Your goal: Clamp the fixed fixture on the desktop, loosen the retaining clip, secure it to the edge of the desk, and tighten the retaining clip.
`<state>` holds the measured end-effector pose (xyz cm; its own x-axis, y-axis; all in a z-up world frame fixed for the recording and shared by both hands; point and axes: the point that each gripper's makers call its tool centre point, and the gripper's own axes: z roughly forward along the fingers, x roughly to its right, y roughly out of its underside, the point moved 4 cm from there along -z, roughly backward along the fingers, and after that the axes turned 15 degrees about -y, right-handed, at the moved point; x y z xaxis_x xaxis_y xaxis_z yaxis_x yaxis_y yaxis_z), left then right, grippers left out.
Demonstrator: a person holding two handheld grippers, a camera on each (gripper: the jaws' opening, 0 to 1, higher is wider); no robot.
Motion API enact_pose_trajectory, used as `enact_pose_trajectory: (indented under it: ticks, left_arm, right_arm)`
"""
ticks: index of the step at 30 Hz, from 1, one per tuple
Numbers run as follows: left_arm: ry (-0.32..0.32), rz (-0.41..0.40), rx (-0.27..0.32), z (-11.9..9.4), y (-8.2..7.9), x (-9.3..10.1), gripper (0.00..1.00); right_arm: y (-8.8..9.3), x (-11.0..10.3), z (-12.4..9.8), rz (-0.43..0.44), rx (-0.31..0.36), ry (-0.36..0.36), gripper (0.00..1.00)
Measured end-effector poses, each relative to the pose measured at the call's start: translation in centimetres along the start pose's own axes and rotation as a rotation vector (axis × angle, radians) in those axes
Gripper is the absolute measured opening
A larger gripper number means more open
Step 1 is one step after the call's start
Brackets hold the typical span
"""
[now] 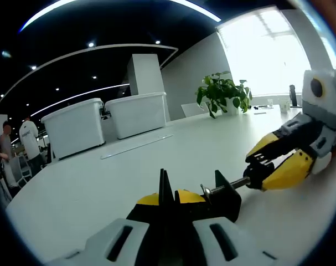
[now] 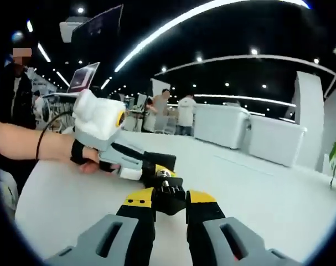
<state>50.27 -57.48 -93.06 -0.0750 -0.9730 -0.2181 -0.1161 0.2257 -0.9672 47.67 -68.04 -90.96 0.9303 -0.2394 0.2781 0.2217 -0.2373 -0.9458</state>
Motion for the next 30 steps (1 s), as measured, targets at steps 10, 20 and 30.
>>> enact_pose_trajectory:
  ticks: [10, 20, 30]
  left_arm:
    - [-0.006, -0.001, -0.002, 0.1, 0.0, -0.1, 0.07]
    - [-0.010, 0.000, -0.002, 0.1, 0.0, -0.1, 0.07]
    - [-0.009, 0.000, -0.001, 0.1, 0.0, -0.1, 0.07]
  right_arm:
    - [-0.5, -1.4, 0.8, -0.623, -0.215, 0.114, 0.19]
    - [-0.1, -1.0, 0.7, -0.541, -0.197, 0.114, 0.20]
    - [-0.2, 2.1, -1.4, 0.371, 0.141, -0.016, 0.24]
